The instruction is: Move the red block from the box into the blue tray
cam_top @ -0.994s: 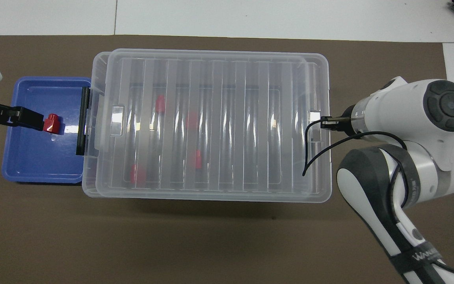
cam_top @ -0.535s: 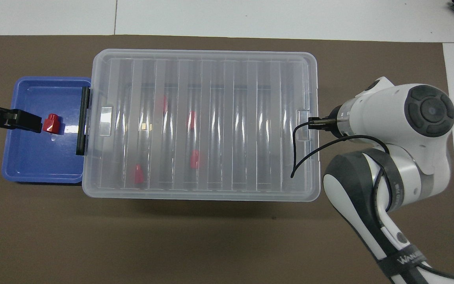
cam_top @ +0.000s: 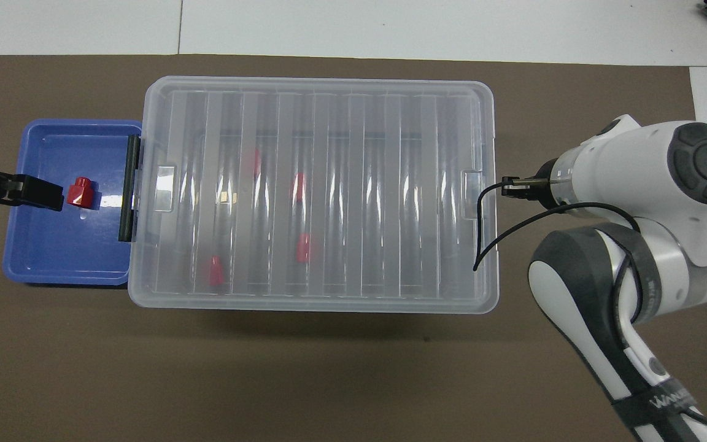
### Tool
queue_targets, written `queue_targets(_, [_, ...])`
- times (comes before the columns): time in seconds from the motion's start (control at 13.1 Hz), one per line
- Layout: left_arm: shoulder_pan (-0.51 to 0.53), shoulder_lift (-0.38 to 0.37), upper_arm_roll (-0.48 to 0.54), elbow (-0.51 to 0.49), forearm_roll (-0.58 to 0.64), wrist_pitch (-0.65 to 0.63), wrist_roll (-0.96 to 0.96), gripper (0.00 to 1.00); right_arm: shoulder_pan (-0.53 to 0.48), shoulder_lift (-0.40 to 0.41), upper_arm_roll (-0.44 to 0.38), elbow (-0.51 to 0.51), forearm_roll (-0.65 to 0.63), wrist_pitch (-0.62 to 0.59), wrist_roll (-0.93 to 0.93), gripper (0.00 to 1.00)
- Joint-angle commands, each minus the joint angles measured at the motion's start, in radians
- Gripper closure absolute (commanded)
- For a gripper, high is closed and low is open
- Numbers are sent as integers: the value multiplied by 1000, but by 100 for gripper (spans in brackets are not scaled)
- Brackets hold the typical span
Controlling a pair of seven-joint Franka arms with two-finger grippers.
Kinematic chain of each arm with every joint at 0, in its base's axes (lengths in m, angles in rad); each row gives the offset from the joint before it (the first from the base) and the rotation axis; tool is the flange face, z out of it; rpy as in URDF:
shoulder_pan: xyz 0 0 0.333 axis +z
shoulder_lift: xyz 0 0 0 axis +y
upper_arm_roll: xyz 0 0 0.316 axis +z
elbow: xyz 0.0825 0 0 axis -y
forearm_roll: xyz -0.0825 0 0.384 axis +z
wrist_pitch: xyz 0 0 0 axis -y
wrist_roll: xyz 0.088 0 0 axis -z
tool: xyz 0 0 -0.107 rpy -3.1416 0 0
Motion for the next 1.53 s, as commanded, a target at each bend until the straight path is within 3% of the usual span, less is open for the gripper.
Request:
queue_targets(0.0, [-13, -37, 16, -26, -8, -27, -16, 0, -54, -38, 2, 26, 18, -90, 15, 0])
queue_targets(0.23, [-13, -45, 17, -30, -8, -35, -16, 0, -131, -79, 1, 69, -2, -172, 10, 0])
queue_targets(0.61, [3, -45, 16, -30, -8, -27, -11, 0, -173, -67, -1, 237, -51, -390, -4, 0])
queue_targets(0.84, [3, -43, 17, -29, -7, -27, -11, 0, -174, -18, 1, 382, -52, -533, -34, 0])
queue_targets(1.45, [4, -45, 17, -29, -8, -26, -11, 0, -170, -55, -2, 333, -13, -578, -117, 0])
